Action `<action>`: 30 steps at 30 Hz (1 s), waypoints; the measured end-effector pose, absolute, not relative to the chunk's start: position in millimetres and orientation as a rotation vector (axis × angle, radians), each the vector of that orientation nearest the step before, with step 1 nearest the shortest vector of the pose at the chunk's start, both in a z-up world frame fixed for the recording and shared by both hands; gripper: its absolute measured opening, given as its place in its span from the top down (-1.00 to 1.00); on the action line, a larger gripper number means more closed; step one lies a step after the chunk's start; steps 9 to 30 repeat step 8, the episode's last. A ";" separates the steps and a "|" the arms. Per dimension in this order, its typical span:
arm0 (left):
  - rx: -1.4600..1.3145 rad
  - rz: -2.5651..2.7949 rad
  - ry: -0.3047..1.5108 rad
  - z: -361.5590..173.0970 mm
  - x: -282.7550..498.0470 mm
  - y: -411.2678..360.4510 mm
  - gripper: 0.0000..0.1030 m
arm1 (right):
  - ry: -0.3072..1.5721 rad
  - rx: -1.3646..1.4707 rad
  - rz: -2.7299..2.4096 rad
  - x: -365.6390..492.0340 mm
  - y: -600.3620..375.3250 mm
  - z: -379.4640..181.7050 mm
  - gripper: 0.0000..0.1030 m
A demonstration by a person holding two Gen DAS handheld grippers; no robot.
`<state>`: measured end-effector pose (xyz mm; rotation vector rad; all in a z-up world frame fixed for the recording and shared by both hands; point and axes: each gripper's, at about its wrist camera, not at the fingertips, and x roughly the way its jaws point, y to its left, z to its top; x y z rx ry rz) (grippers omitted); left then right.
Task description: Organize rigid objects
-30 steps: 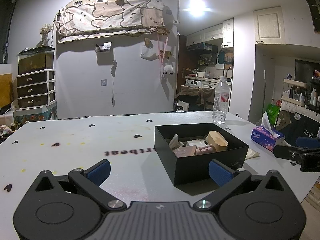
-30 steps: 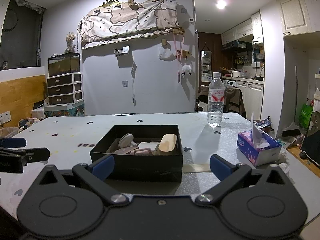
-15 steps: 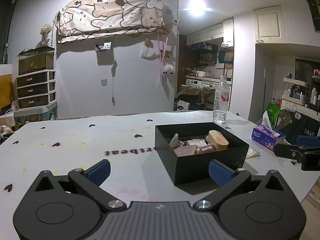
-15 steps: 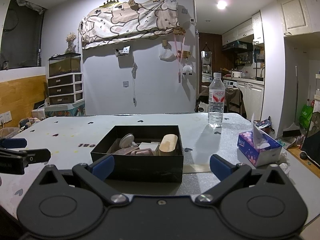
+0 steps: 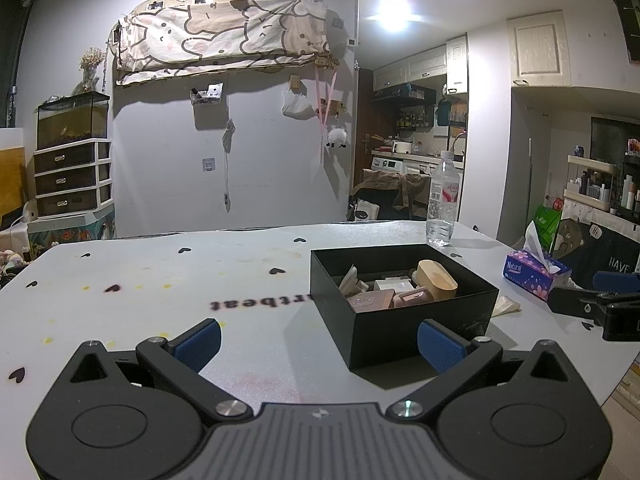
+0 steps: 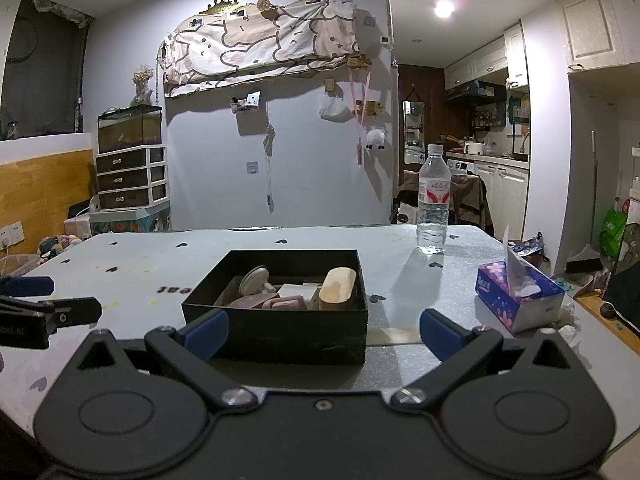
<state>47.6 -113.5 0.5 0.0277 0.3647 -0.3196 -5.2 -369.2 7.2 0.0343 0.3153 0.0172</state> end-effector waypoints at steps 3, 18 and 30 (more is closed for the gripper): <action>0.026 -0.317 0.364 0.0 46.2 -109.7 -1.00 | 0.314 0.036 0.017 -5.3 -369.4 7.6 -1.00; 0.027 -0.316 0.362 -0.5 46.2 -109.0 -1.00 | 0.314 0.035 0.017 -5.3 -369.5 7.5 -1.00; 0.027 -0.316 0.362 -0.5 46.2 -109.0 -1.00 | 0.314 0.035 0.017 -5.3 -369.5 7.5 -1.00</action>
